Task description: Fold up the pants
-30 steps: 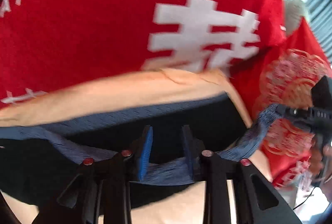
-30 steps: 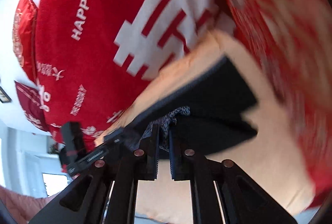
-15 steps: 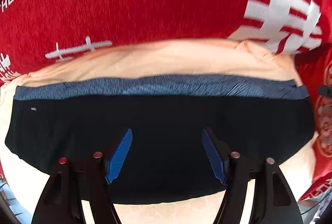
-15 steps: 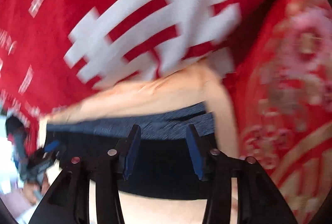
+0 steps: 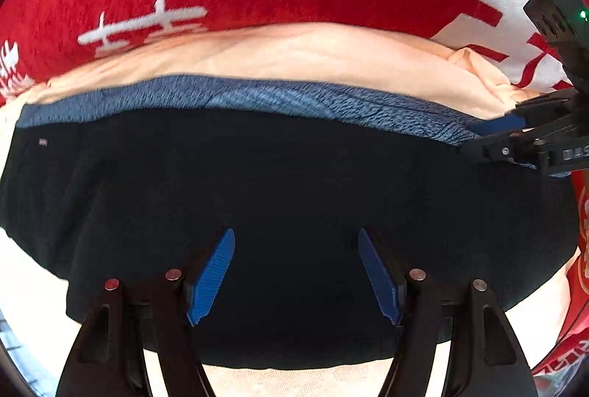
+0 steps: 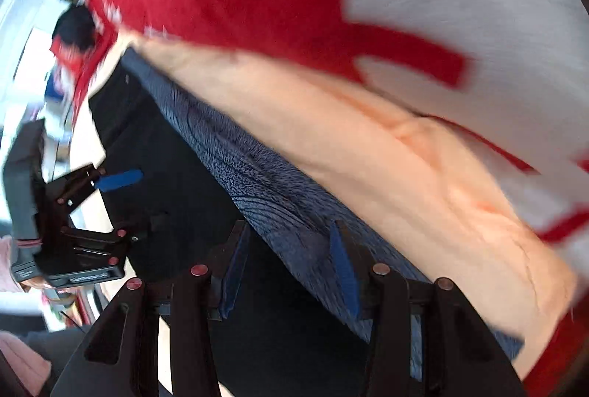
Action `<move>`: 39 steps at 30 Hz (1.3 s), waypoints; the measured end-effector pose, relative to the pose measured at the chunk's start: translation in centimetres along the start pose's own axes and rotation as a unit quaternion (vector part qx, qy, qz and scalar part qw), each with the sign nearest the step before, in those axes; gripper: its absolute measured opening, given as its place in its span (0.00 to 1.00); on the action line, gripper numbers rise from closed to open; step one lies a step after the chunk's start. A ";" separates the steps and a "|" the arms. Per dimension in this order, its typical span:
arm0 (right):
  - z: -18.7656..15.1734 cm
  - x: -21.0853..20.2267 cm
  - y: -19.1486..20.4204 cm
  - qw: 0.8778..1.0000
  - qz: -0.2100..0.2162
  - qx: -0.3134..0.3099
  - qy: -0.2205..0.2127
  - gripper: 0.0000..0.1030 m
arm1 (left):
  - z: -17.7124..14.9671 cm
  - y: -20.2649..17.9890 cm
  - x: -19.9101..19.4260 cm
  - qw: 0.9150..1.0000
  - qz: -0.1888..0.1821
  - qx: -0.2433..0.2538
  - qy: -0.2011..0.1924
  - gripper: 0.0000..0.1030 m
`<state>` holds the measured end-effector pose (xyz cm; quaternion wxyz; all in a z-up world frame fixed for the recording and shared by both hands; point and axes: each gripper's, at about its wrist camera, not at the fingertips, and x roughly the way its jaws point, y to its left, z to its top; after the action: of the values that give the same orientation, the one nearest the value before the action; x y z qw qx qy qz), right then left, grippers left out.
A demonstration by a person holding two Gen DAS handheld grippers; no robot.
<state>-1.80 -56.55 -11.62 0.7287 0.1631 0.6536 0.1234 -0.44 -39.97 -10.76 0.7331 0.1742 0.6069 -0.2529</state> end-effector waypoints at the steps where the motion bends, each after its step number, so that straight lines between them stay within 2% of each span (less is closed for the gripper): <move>1: 0.2 0.5 0.2 1.000 -0.010 -0.002 0.013 0.34 | -0.1 0.2 -0.1 1.000 0.002 -0.004 0.000 0.68; 3: 0.0 0.2 0.9 0.999 -0.020 -0.020 0.017 0.11 | 0.0 0.6 -1.0 1.000 -0.003 -0.010 -0.011 0.68; 5: -0.1 -1.0 1.5 0.999 -0.032 -0.030 -0.001 0.06 | 0.2 0.4 -2.0 0.999 0.002 -0.006 -0.033 0.69; 6: 0.2 -1.6 1.7 0.999 -0.041 -0.030 -0.012 0.06 | 0.4 0.4 -2.0 0.999 0.008 0.000 -0.043 0.72; 8: 0.8 -2.1 1.5 0.998 -0.059 -0.014 -0.030 0.06 | 0.9 0.4 -0.9 0.999 0.023 0.008 -0.037 0.74; 10: 1.7 -1.3 0.9 0.995 -0.088 0.016 -0.035 0.08 | 1.3 0.7 0.9 0.999 0.041 0.000 -0.004 0.74; 11: 1.9 -0.4 0.5 0.995 -0.097 0.030 -0.027 0.17 | 1.4 1.1 0.9 0.999 0.031 -0.013 0.002 0.74; 12: 1.7 -0.1 0.3 0.993 -0.109 0.048 -0.024 0.20 | 1.6 1.3 0.4 0.999 0.025 -0.020 -0.003 0.74; 15: -1.6 -2.8 0.4 0.988 -0.075 0.106 -0.084 0.27 | 1.8 2.2 -1.2 0.998 0.047 -0.002 -0.028 0.74; 17: -6.7 -5.4 -0.2 0.970 -0.056 0.195 -0.131 0.57 | 2.2 3.7 -1.9 0.998 0.057 -0.009 -0.032 0.74; 19: -13.0 -7.0 -1.0 0.941 -0.042 0.293 -0.164 0.58 | 2.3 5.4 -1.9 0.997 0.068 -0.019 -0.027 0.74; 20: -16.6 -7.5 -1.6 0.921 -0.055 0.346 -0.169 0.58 | 2.3 6.3 -1.8 0.996 0.079 -0.026 -0.024 0.74; 21: -18.8 -7.7 -1.9 0.905 -0.070 0.383 -0.169 0.58 | 2.1 7.6 -1.7 0.995 0.092 -0.036 -0.020 0.74; 22: -21.5 -7.8 -2.5 0.884 -0.077 0.425 -0.177 0.58 | 2.0 8.7 -1.7 0.994 0.099 -0.045 -0.018 0.74; 23: -23.2 -7.9 -3.1 0.868 -0.071 0.453 -0.188 0.58 | 1.6 10.0 -1.8 0.992 0.110 -0.059 -0.017 0.74; 24: -25.0 -7.9 -4.0 0.846 -0.063 0.489 -0.202 0.58 | 1.3 10.8 -1.8 0.990 0.119 -0.068 -0.017 0.74; 27: -26.8 -7.4 -5.6 0.814 -0.047 0.530 -0.232 0.55 | 0.4 13.3 -1.6 0.985 0.133 -0.108 -0.007 0.74; 28: -27.1 -7.2 -6.1 0.807 -0.046 0.538 -0.239 0.40 | 0.0 13.4 -1.1 0.984 0.132 -0.120 0.001 0.74; 29: -26.9 -7.1 -6.4 0.807 -0.046 0.536 -0.242 0.27 | -0.4 14.0 -0.9 0.983 0.130 -0.130 0.010 0.74; 30: -26.5 -7.0 -6.3 0.812 -0.040 0.530 -0.241 0.09 | -0.9 14.4 -0.7 0.983 0.128 -0.132 0.015 0.74; 33: -25.9 -8.8 -4.6 0.828 -0.051 0.497 -0.253 0.09 | -1.1 14.5 -0.4 0.986 0.122 -0.117 0.002 0.76; 35: -26.1 -8.9 -4.3 0.839 -0.063 0.488 -0.233 0.09 | -1.8 14.8 -0.3 0.986 0.124 -0.110 0.000 0.81; 37: -26.7 -6.9 -5.6 0.855 -0.069 0.481 -0.181 0.12 | -1.8 15.3 -0.3 0.987 0.127 -0.099 0.013 0.81; 39: -26.6 -7.2 -5.0 0.864 -0.081 0.463 -0.179 0.18 | -1.4 14.8 -1.1 0.988 0.127 -0.075 0.034 0.81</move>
<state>-29.24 -61.95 -9.50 0.6818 0.4474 0.5045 -0.2838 6.89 -27.02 -10.78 0.7490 0.2033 0.6217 -0.1055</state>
